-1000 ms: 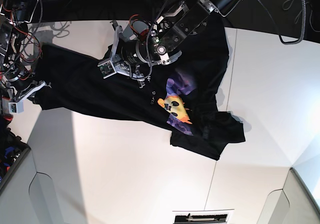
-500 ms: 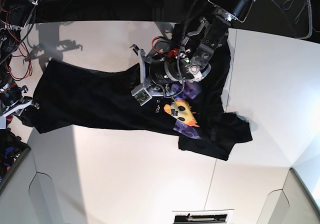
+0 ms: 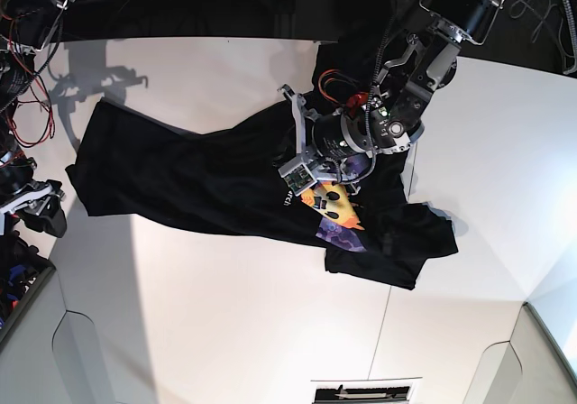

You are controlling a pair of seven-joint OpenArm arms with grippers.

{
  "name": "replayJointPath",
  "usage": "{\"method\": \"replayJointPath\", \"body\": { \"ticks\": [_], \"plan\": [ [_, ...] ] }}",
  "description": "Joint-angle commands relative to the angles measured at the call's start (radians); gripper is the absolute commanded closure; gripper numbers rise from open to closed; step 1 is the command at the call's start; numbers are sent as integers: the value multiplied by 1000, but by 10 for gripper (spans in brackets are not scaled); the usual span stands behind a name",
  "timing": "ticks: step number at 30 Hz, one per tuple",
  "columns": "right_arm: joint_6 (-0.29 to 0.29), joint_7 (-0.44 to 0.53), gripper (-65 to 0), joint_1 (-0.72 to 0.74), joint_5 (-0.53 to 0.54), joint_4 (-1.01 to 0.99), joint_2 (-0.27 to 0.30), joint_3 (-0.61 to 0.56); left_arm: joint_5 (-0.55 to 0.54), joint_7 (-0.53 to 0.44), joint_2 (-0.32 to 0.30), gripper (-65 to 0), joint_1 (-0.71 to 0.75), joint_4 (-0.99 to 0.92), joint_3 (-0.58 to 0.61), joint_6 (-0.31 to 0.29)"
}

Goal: Layout the t-shirt on the table in an organized manner, then fold the t-shirt properly

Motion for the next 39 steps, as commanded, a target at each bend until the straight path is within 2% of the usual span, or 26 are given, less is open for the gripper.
{"method": "replayJointPath", "body": {
  "ticks": [1, 4, 7, 9, 15, 17, 19, 21, 28, 32, 36, 39],
  "plan": [
    [3, 20, -293, 18, -10, 0, 4, -18, -17, -16, -12, -46, -8, 21, -3, -2],
    [3, 47, -293, 18, -82, -56, -20, -95, -19, -16, -38, -46, 13, 27, -3, -2],
    [3, 116, -293, 18, -141, -119, -32, -165, -16, -16, -56, -46, 34, 30, -3, -2],
    [3, 145, -293, 18, -154, -145, -33, -194, -16, -16, -68, -46, 45, 30, -3, -2],
    [3, 145, -292, 18, -157, -157, -33, -206, -16, -16, -74, -46, 99, 30, -46, -2],
    [4, 152, -248, 19, -174, -157, -33, -206, -16, -16, -74, -46, 118, 30, -78, -2],
    [4, 180, -131, 19, -197, -157, -33, -206, -16, -16, -74, -46, 136, 31, -112, -3],
    [3, 203, 0, 19, -231, -157, -33, -206, -19, -16, -74, -46, 154, 37, -146, -32],
    [3, 224, 0, 24, -310, -157, -33, -206, -81, 0, -75, -46, 194, 56, -246, -101],
    [3, 223, 0, 24, -261, -157, -33, -206, -128, 2, -74, -46, 193, 56, -282, -142],
    [4, 222, 0, 24, -113, -156, -33, -206, -131, 8, -75, -46, 194, 56, -285, -145],
    [12, 207, 0, 24, -51, -154, -34, -206, -132, 9, -85, -46, 194, 56, -285, -145]
  ]
}}
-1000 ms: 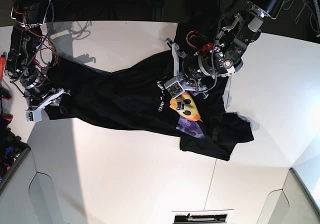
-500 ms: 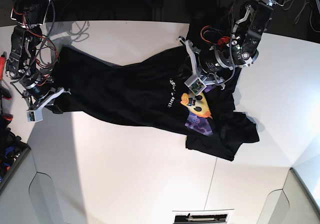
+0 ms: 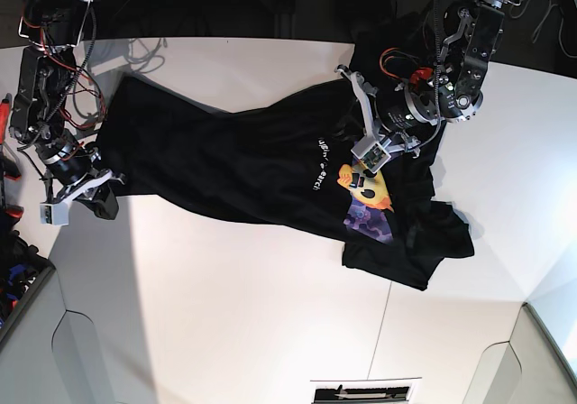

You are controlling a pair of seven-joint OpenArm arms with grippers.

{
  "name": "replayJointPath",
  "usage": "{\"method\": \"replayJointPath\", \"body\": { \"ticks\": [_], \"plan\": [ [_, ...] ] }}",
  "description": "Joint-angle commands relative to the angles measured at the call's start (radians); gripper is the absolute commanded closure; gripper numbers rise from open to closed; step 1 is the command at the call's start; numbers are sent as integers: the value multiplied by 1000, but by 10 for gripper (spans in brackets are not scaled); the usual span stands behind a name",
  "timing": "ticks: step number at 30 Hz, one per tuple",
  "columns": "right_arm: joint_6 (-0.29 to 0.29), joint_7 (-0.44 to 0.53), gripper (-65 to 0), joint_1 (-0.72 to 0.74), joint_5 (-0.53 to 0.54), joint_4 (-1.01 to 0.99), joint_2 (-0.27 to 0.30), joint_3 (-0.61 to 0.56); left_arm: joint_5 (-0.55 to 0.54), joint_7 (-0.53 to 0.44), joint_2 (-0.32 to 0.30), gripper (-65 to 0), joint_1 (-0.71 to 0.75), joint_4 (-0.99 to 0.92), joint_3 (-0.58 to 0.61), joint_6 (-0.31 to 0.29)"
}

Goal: Layout the t-shirt on the table in an organized manner, then fold the t-shirt properly

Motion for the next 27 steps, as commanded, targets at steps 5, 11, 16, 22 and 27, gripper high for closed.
{"method": "replayJointPath", "body": {
  "ticks": [5, 11, 16, 22, 27],
  "plan": [
    [19, -80, -263, 21, 28, 17, -14, 0, -16, -11, -40, -46, -8, 14, -5, -14],
    [18, -102, -265, 21, 26, 30, -16, -51, -31, -19, -42, -46, -9, 14, -5, -14],
    [18, -129, -265, 21, 25, 94, -17, -128, -31, -18, -43, -46, -8, 13, -5, -14],
    [7, -137, -266, 18, -71, 103, -17, -315, -31, -18, -43, -46, -12, 13, -5, -14],
    [6, -119, -264, 19, -98, 103, -17, -360, -31, -18, -43, -46, -13, 13, -5, -14]
  ]
}}
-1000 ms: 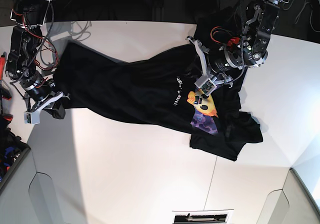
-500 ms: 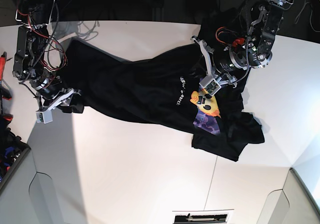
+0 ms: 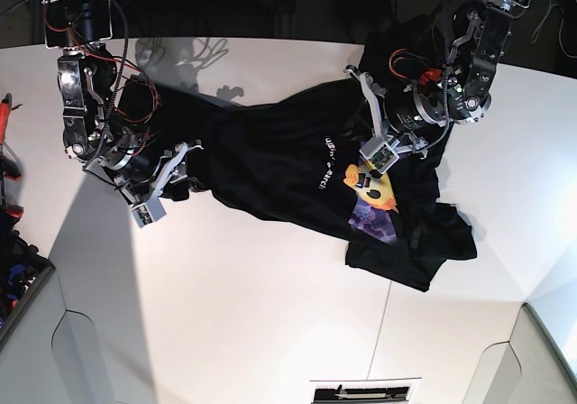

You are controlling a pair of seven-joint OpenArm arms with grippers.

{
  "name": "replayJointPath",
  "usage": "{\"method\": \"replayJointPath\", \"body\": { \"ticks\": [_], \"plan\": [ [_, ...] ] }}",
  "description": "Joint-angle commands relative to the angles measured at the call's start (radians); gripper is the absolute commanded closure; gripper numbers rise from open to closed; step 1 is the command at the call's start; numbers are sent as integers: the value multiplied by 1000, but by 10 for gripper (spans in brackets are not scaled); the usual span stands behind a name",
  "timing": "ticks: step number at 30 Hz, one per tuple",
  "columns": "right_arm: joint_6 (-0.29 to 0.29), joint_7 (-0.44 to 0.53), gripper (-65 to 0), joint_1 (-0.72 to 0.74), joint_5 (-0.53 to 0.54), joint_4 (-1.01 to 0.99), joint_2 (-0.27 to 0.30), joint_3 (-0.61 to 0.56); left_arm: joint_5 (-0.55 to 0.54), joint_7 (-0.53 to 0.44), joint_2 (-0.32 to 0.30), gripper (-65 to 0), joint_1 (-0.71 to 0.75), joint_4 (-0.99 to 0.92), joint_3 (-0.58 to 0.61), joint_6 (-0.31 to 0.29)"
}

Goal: Layout the t-shirt on the table in an organized manner, then fold the t-shirt properly

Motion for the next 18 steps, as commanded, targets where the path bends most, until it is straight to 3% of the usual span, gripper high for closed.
{"method": "replayJointPath", "body": {
  "ticks": [1, 2, 5, 11, 18],
  "plan": [
    [1, 6, -253, 14, 0, 11, 12, 2, -11, -14, -8, -46, -10, 13, -5, -10],
    [1, 19, -217, 14, -2, 11, 12, 2, -11, -14, -8, -46, -10, 13, -5, -10],
    [1, 54, 0, 23, -11, 13, 11, 2, -11, -14, -10, -46, -11, 13, -5, -10],
    [-4, 67, 0, 99, -45, 13, 12, 24, -12, -14, -31, -46, -11, 14, -5, -11],
    [-4, 68, 0, 206, -71, 13, 12, 138, -32, -14, -30, -46, -11, 14, -5, -15]
  ]
}}
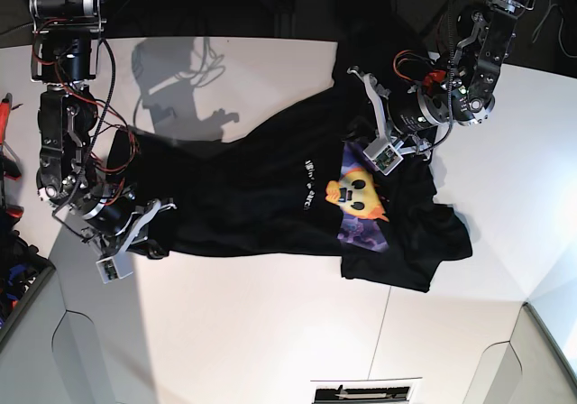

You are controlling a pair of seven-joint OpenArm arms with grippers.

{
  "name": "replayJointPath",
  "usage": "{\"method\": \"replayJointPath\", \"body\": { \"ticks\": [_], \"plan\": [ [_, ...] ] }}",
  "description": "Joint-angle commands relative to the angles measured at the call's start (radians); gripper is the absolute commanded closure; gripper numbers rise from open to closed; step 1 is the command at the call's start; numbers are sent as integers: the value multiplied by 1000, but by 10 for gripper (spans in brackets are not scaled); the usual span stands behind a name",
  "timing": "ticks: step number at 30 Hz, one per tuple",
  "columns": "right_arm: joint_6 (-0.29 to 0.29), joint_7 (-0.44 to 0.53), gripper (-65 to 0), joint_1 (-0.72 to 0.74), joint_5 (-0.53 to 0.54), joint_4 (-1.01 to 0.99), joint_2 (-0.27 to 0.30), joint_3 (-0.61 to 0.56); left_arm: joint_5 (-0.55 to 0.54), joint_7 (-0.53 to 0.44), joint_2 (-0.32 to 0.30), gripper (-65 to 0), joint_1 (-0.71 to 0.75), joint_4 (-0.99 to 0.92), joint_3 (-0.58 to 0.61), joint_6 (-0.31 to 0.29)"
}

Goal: Layout the t-shirt on the table in an organized manner, then fold the t-shirt properly
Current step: 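Grasp the shirt edge with the right gripper and pull it outward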

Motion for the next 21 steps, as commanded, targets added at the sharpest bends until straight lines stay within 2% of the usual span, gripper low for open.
{"method": "replayJointPath", "body": {
  "ticks": [1, 4, 8, 9, 12, 14, 15, 18, 21],
  "plan": [
    [-5, 32, 0, 48, 12, 16, 13, 21, -18, -11, -8, -46, -10, 14, -5, -21],
    [-7, 32, 0, 77, -20, 16, 13, 49, -42, -11, -8, -46, -10, 14, -5, -43],
    [-61, 45, 0, 99, -53, 16, 13, 92, -43, -3, -8, -46, -10, 14, -5, -45],
    [-61, 53, -24, 100, -53, 16, 13, 105, -44, 0, -8, -46, -10, 14, -5, -45],
    [-61, 58, -283, 98, -31, 16, 13, 129, -43, 1, -8, -46, -10, 14, -5, -45],
    [-60, 53, -391, 98, -17, 16, 13, 134, -43, 1, -8, -46, -10, 14, -5, -45],
    [-60, 49, -411, 96, -10, 16, 13, 134, -43, 1, -8, -46, -10, 14, -5, -45],
    [-61, 34, -412, 87, -8, 16, 13, 135, -43, 7, -8, -46, -8, 14, -5, -45],
    [-60, -42, -411, 79, 6, 16, 13, 146, -40, 28, -8, -46, -6, 13, -5, -45]
  ]
}}
